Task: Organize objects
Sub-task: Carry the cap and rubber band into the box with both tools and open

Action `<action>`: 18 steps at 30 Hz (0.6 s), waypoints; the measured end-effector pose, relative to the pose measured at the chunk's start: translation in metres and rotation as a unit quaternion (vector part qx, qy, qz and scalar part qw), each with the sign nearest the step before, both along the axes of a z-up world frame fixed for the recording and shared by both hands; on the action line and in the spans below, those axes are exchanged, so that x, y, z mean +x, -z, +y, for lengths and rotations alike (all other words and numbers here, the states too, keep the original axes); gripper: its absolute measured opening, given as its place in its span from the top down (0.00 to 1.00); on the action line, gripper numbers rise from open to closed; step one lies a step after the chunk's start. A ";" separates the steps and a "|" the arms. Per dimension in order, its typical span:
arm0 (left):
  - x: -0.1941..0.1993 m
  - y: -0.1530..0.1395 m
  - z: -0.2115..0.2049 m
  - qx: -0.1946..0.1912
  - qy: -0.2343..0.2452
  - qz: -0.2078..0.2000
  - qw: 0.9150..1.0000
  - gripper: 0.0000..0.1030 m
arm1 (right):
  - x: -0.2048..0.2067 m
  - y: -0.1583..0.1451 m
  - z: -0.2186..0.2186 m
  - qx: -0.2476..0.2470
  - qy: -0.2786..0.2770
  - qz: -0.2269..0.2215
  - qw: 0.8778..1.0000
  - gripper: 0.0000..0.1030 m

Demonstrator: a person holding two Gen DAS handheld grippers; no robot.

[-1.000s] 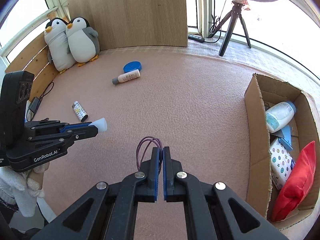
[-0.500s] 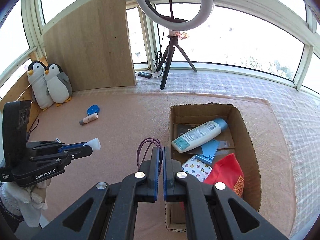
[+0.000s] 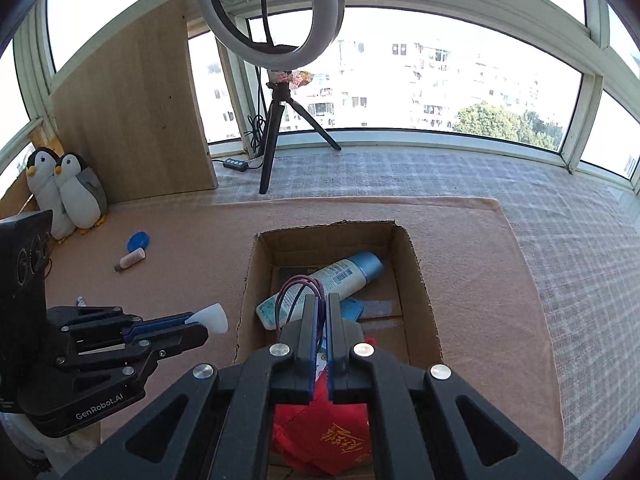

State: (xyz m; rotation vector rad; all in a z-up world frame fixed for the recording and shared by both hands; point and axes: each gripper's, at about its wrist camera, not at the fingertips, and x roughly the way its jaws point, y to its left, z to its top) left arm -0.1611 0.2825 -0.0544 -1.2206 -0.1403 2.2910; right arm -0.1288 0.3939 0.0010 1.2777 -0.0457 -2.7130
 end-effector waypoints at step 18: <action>0.016 -0.005 0.010 -0.009 0.033 0.008 0.999 0.68 | 0.001 -0.006 0.019 -0.013 0.028 0.023 0.999 0.56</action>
